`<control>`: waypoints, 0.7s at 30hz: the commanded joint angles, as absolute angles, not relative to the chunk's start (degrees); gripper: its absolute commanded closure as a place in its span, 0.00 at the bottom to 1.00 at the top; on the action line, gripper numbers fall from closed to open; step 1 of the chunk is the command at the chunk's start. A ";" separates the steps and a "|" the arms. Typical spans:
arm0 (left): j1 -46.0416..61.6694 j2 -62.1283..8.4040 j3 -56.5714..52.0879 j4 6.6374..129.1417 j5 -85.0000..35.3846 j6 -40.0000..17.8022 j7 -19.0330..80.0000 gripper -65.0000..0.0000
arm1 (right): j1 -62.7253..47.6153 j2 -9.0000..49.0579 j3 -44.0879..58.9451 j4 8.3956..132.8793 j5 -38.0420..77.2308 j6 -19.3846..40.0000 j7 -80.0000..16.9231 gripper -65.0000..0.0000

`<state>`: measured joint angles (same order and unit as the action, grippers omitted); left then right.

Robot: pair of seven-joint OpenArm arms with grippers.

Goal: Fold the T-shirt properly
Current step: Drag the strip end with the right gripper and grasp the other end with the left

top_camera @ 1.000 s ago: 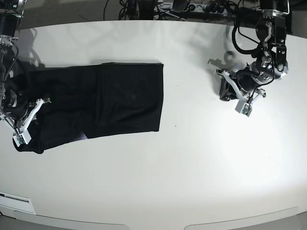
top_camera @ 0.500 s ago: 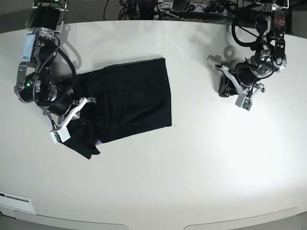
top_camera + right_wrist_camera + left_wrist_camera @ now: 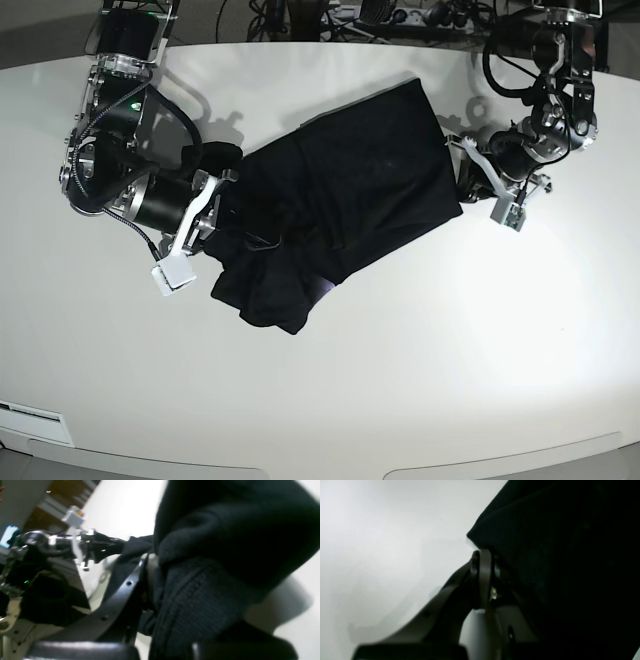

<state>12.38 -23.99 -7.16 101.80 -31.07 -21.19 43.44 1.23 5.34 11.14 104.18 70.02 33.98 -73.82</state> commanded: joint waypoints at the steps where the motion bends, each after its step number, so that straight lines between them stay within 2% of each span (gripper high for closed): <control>1: 11.88 -24.75 -7.53 102.63 -31.59 -20.99 41.93 1.00 | 2.20 5.43 11.33 105.06 73.67 34.92 -73.10 1.00; 7: 11.79 -24.82 -7.53 102.69 -33.32 -21.52 42.02 1.00 | 2.20 5.43 11.33 105.06 73.69 36.16 -74.13 1.00; 10: 11.42 -25.91 -7.64 106.45 -39.92 -26.37 43.90 1.00 | 2.20 5.45 11.33 105.06 68.79 36.95 -71.99 1.00; 14: 11.46 -27.03 -7.64 116.01 -40.60 -26.81 43.70 1.00 | 1.37 5.48 11.33 105.06 66.57 36.88 -71.61 1.00; 16: 11.42 -26.96 -7.49 118.72 -41.30 -28.93 43.42 1.00 | 0.78 5.56 11.33 105.06 66.61 36.97 -71.61 1.00; 21: 11.38 -26.83 -3.77 117.43 -39.46 -31.97 43.09 1.00 | 0.78 5.58 11.33 105.06 66.46 37.23 -71.64 1.00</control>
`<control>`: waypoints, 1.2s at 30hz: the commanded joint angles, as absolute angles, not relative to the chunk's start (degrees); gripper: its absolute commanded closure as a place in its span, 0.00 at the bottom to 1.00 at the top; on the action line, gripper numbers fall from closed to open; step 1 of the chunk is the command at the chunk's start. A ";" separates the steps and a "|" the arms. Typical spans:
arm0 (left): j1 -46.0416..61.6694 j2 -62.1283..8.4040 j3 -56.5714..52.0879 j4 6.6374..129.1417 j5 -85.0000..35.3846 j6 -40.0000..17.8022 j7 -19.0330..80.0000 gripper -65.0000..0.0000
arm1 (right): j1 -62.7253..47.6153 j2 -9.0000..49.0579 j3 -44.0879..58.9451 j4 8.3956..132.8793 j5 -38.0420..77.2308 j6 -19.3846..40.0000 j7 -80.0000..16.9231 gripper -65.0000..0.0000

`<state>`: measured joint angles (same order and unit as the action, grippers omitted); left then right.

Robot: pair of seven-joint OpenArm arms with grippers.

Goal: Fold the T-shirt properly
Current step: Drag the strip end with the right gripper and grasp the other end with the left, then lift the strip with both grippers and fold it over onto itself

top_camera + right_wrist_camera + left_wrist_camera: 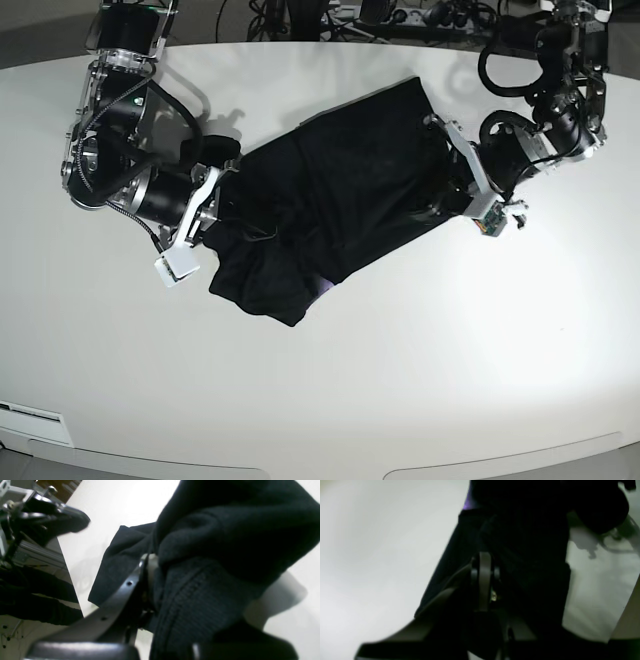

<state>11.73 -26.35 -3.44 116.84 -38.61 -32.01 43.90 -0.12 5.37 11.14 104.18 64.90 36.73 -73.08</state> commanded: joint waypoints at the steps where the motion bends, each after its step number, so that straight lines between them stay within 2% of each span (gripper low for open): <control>1: 11.38 -26.83 -2.02 115.92 -36.82 -31.97 42.46 1.00 | 0.78 5.58 11.33 105.06 66.41 37.28 -71.64 1.00; 7: 8.23 -26.79 9.32 102.69 -27.73 -30.72 40.47 1.00 | 0.75 5.58 11.33 105.06 66.00 37.30 -71.66 1.00; 12: 3.66 -26.63 15.27 94.00 -25.91 -27.18 40.58 1.00 | 0.80 5.78 11.33 105.08 67.07 37.28 -71.68 1.00; 21: 2.85 -24.51 16.56 91.74 -25.93 -26.98 40.73 1.00 | 0.80 5.85 11.22 109.56 85.00 39.72 -77.30 1.00; 25: 2.85 -23.53 16.56 91.74 -25.93 -26.98 40.82 1.00 | 0.80 4.23 11.22 110.63 85.00 39.81 -77.21 1.00; 30: 2.85 -22.41 16.56 91.74 -25.93 -27.42 40.95 1.00 | 0.82 -1.48 11.11 110.50 85.00 40.00 -76.88 1.00; 36: 2.85 -21.76 16.56 91.74 -25.93 -27.40 41.17 1.00 | 0.82 -4.80 8.69 110.50 69.97 40.00 -66.76 1.00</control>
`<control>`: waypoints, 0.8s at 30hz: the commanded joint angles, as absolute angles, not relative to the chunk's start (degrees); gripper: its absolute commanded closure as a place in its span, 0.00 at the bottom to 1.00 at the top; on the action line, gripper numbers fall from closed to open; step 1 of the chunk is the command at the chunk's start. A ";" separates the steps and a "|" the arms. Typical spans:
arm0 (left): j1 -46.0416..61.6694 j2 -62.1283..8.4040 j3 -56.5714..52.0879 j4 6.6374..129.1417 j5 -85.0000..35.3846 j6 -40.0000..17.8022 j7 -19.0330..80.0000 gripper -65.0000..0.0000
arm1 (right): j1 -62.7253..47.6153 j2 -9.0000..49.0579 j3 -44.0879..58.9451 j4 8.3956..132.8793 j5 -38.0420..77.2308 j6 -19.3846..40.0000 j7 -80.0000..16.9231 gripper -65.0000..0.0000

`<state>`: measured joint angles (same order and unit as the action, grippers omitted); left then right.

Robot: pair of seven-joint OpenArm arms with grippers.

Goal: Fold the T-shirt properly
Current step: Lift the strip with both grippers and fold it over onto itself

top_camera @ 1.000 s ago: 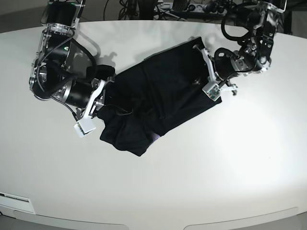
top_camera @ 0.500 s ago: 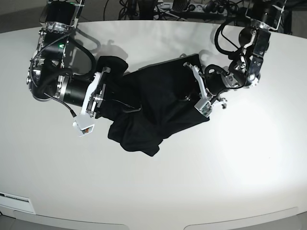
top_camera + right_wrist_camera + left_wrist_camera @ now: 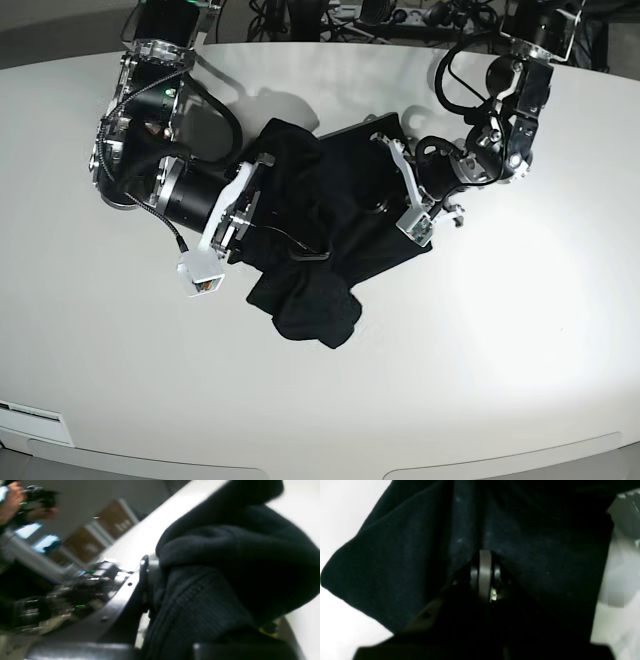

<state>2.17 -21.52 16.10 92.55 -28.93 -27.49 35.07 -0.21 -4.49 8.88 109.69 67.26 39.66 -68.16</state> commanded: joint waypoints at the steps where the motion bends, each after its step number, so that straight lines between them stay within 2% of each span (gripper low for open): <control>1: 2.85 -21.76 16.56 91.74 -25.93 -27.40 41.21 1.00 | 0.80 -4.78 7.62 110.50 66.87 40.00 -64.90 1.00; 6: 2.85 -21.76 16.53 91.81 -25.93 -27.42 41.19 1.00 | 0.78 -4.78 2.35 110.48 55.31 40.00 -58.50 1.00; 18: 2.83 -21.80 16.45 92.73 -26.17 -27.46 41.12 1.00 | 0.78 -5.06 -1.19 110.48 52.64 40.00 -57.56 1.00; 19: 2.81 -21.93 16.43 93.47 -26.17 -27.44 41.15 0.97 | 0.78 -5.06 -1.19 110.48 51.75 40.00 -57.39 1.00; 22: 2.83 -22.06 15.79 96.14 -26.68 -27.40 41.19 0.54 | 0.73 -4.93 -1.19 110.48 50.52 40.00 -56.21 1.00; 23: 2.83 -22.06 15.55 97.06 -27.38 -27.42 41.17 0.43 | 0.75 -4.95 -1.19 110.48 50.72 40.00 -56.01 1.00; 24: 2.83 -22.06 15.27 98.15 -27.75 -27.42 41.19 0.39 | 0.78 -4.95 -1.19 110.48 50.78 40.00 -55.77 1.00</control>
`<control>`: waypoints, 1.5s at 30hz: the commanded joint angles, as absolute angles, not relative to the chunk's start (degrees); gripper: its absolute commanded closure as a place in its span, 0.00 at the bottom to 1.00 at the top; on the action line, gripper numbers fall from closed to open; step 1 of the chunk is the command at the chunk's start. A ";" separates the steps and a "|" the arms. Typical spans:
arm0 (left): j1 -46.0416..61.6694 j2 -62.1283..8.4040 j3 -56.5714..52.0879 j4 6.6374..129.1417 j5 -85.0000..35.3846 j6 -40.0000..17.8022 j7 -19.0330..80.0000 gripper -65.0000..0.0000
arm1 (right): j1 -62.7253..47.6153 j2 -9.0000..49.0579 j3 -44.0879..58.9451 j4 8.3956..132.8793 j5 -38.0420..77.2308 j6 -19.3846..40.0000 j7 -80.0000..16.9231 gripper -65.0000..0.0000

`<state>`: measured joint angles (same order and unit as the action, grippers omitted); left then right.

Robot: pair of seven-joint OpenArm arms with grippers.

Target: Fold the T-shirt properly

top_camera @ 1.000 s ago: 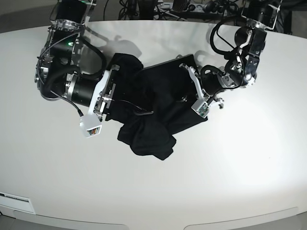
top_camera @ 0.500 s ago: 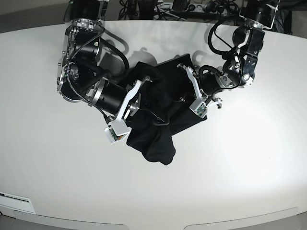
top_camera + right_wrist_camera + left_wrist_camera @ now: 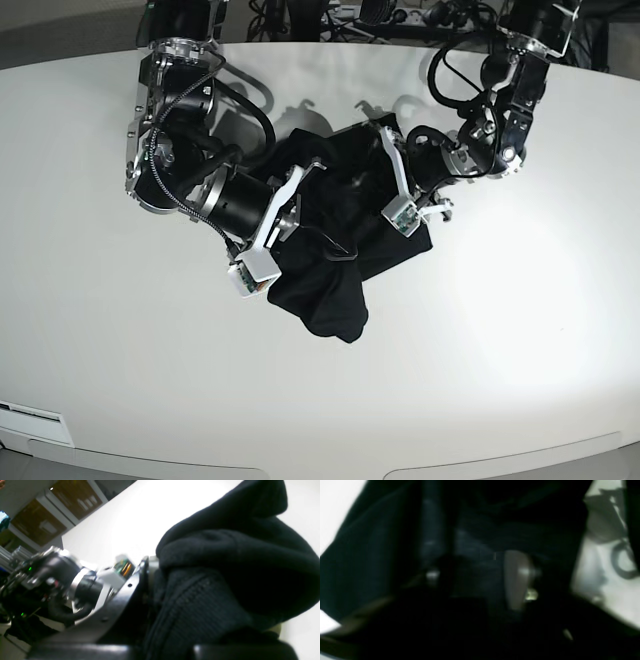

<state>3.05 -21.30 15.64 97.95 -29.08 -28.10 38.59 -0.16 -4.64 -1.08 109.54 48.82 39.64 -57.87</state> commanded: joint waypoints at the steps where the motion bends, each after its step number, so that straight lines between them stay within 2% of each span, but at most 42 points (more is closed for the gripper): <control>1: 2.83 -22.06 15.18 99.31 -27.70 -27.40 41.19 0.39 | 0.75 -5.02 -1.19 110.48 50.74 40.00 -55.42 1.00; 6: 2.85 -22.09 14.55 106.65 -25.67 -26.46 44.34 0.39 | 0.73 -7.05 -1.21 110.48 50.70 40.00 -55.44 1.00; 10: 3.03 -22.50 9.72 113.93 -25.65 -23.83 46.28 0.39 | 0.73 -8.49 -1.21 110.48 50.50 40.00 -55.44 1.00; 18: 3.01 -25.19 -7.60 116.95 -42.33 -23.97 45.47 0.40 | -0.67 -8.60 -2.50 110.10 50.48 40.00 -55.51 1.00; 23: 3.05 -25.32 -17.96 116.95 -46.78 -25.78 46.87 0.40 | -0.67 -8.60 -8.71 105.95 46.22 40.00 -52.62 1.00; 27: 4.21 -27.00 -21.74 116.95 -50.09 -25.93 48.25 0.40 | -0.58 -8.75 -13.76 101.45 42.89 40.00 -49.34 1.00; 28: 4.47 -27.03 -22.02 116.95 -49.98 -25.93 48.29 0.40 | -0.27 -8.75 -14.90 100.22 41.67 40.00 -49.01 0.90; 31: 5.37 -27.00 -22.15 116.88 -50.02 -26.20 48.51 0.40 | 0.97 -8.78 -18.81 98.17 38.13 40.00 -50.41 0.41; 32: 5.76 -27.00 -22.15 116.88 -50.02 -26.20 48.38 0.40 | 1.39 -8.91 -20.05 98.24 37.52 40.00 -51.09 0.33; 35: 6.33 -26.98 -22.15 116.88 -50.04 -26.30 48.01 0.40 | 3.27 -8.88 -23.51 99.81 38.96 40.00 -51.70 0.32; 43: 7.22 -26.98 -22.15 116.88 -50.00 -26.57 48.10 0.40 | 5.72 -8.91 -25.63 109.95 54.41 40.00 -54.68 0.32; 45: 8.01 -26.98 -22.15 116.88 -50.00 -26.57 48.10 0.40 | 5.72 -8.88 -25.61 111.35 54.08 40.00 -54.70 0.36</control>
<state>8.78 -26.09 -21.67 116.01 -49.25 -26.22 49.67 4.80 -8.25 -25.65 110.48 52.95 39.70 -56.01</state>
